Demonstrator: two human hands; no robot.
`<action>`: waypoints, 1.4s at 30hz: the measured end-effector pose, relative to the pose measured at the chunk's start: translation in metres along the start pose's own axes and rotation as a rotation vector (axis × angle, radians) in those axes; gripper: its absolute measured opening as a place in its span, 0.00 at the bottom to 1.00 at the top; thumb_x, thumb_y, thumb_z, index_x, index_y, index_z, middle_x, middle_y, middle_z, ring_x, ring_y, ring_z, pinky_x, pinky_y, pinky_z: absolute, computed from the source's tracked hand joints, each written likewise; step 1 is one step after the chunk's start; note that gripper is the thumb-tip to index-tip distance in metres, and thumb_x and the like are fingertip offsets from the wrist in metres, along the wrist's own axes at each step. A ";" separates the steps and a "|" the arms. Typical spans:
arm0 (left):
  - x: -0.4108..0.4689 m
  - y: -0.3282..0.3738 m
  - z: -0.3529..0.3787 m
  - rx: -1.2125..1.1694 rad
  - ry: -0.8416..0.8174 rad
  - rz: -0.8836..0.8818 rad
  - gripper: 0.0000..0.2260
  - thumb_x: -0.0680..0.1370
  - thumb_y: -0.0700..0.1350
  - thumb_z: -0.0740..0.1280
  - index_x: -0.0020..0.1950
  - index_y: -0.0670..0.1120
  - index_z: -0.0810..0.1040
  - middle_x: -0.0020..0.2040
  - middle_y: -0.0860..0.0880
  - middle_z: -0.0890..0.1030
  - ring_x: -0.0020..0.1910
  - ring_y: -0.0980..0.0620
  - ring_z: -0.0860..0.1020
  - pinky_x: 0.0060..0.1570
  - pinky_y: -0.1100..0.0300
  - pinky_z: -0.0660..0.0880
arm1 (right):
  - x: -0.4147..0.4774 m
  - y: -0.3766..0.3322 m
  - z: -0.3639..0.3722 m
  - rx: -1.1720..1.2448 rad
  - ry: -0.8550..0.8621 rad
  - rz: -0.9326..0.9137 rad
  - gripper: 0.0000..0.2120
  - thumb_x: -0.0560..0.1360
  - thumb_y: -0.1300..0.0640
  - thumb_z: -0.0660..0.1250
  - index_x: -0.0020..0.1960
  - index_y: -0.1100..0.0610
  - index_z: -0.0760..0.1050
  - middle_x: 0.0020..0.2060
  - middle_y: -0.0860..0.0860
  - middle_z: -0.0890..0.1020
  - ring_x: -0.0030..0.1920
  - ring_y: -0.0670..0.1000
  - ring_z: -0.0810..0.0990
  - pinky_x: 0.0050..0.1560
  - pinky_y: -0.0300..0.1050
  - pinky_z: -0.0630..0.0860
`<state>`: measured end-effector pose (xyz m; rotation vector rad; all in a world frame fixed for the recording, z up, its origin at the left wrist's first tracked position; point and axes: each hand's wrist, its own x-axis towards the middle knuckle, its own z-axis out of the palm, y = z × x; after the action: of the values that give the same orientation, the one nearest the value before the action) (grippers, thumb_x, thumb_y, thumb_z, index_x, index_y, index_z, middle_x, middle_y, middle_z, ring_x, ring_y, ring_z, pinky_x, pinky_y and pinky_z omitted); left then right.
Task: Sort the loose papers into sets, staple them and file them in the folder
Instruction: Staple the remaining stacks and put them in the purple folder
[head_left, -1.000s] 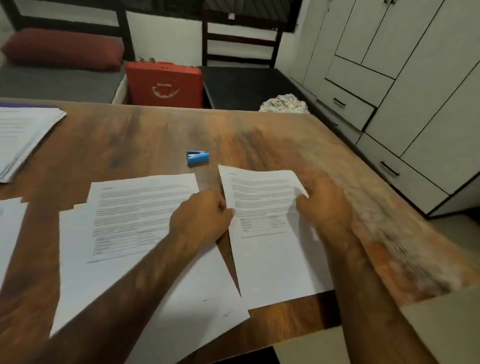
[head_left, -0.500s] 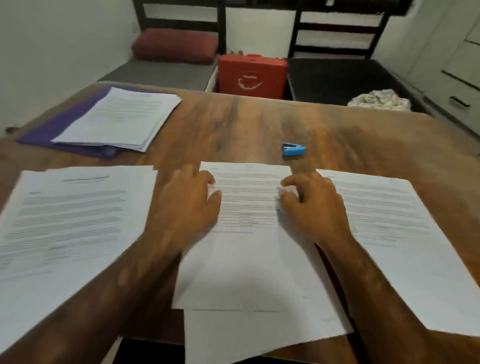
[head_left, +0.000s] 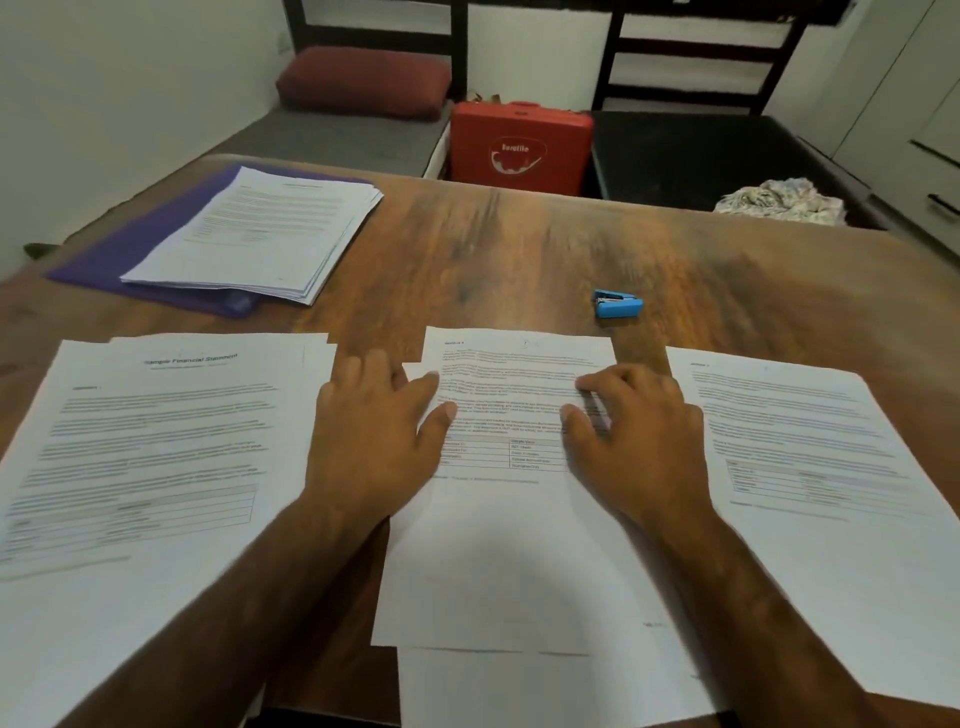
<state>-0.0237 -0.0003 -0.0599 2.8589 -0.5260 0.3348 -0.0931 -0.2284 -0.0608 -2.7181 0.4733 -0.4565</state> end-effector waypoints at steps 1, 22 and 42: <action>0.000 0.000 0.002 -0.015 0.016 0.007 0.26 0.79 0.65 0.55 0.67 0.53 0.81 0.56 0.47 0.79 0.55 0.47 0.74 0.56 0.49 0.75 | 0.000 -0.001 0.000 -0.001 -0.005 0.004 0.25 0.76 0.36 0.58 0.65 0.47 0.80 0.65 0.46 0.79 0.64 0.51 0.75 0.65 0.56 0.71; 0.001 0.011 -0.043 -1.445 -0.003 -0.112 0.27 0.78 0.40 0.71 0.73 0.58 0.69 0.62 0.47 0.85 0.61 0.45 0.83 0.62 0.41 0.78 | 0.010 0.005 -0.026 0.884 0.194 0.226 0.29 0.75 0.58 0.78 0.73 0.49 0.72 0.48 0.46 0.86 0.46 0.44 0.85 0.46 0.44 0.82; 0.000 0.004 -0.068 -1.429 0.045 -0.241 0.20 0.74 0.45 0.74 0.65 0.54 0.78 0.56 0.54 0.87 0.52 0.48 0.87 0.49 0.46 0.84 | 0.017 -0.013 -0.075 1.264 0.071 0.273 0.11 0.78 0.57 0.72 0.60 0.55 0.83 0.52 0.50 0.88 0.50 0.56 0.89 0.55 0.65 0.83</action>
<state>-0.0374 0.0130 0.0052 1.4835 -0.2172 -0.0521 -0.1020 -0.2437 0.0151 -1.4085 0.3664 -0.5232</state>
